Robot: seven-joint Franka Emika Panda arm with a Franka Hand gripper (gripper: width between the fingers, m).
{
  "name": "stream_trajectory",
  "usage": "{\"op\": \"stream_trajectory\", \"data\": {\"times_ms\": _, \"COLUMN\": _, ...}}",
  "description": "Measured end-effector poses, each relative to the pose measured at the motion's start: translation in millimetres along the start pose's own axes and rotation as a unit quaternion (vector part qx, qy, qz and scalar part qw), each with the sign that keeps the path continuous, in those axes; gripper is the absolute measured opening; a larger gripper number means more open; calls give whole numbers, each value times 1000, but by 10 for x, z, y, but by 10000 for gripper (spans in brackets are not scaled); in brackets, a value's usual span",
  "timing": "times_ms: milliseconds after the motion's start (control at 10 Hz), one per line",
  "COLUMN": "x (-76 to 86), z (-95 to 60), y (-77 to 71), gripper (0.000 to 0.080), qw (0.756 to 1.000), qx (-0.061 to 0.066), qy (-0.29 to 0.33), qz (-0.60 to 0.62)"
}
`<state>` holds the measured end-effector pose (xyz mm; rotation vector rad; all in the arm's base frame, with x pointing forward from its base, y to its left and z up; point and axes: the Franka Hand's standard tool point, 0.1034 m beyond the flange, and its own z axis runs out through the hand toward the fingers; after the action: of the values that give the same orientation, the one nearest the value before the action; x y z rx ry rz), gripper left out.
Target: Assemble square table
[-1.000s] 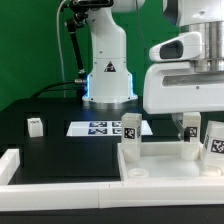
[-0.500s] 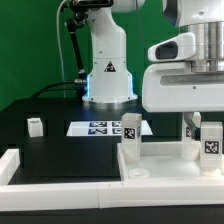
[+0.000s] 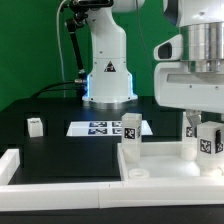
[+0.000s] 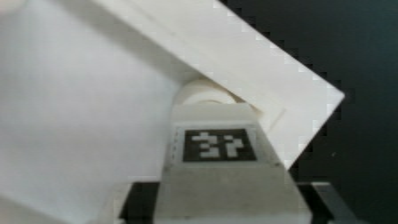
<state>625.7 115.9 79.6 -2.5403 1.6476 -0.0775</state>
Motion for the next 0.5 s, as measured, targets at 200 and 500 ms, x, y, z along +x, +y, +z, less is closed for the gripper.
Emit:
{"op": "stream_trajectory", "data": {"times_ms": 200, "x": 30, "z": -1, "y": 10, "gripper": 289, "qw": 993, "qx": 14, "qy": -20, "qz": 114}}
{"op": "stream_trajectory", "data": {"times_ms": 500, "x": 44, "z": 5, "y": 18, "gripper": 436, "qw": 993, "qx": 13, "qy": -21, "qz": 116}}
